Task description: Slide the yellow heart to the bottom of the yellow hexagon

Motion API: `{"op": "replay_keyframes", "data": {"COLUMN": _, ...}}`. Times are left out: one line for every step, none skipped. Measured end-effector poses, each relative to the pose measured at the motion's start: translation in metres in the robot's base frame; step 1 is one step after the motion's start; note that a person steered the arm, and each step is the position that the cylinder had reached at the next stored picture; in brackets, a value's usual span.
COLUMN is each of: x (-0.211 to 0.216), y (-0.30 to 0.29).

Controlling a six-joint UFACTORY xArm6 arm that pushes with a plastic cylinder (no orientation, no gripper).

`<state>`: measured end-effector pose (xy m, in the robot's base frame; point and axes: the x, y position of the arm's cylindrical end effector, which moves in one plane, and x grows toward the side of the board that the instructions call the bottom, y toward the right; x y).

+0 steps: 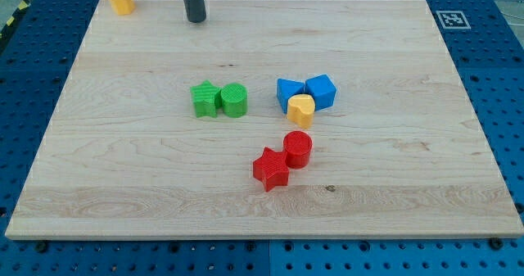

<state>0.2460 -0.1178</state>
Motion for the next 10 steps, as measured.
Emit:
{"op": "replay_keyframes", "data": {"x": 0.008, "y": 0.009}}
{"op": "replay_keyframes", "data": {"x": 0.017, "y": 0.016}}
{"op": "replay_keyframes", "data": {"x": 0.043, "y": 0.033}}
{"op": "replay_keyframes", "data": {"x": 0.080, "y": 0.065}}
{"op": "replay_keyframes", "data": {"x": 0.089, "y": 0.100}}
{"op": "replay_keyframes", "data": {"x": 0.090, "y": 0.151}}
{"op": "replay_keyframes", "data": {"x": 0.103, "y": 0.211}}
{"op": "replay_keyframes", "data": {"x": 0.141, "y": 0.257}}
{"op": "replay_keyframes", "data": {"x": 0.192, "y": 0.281}}
{"op": "replay_keyframes", "data": {"x": 0.225, "y": 0.262}}
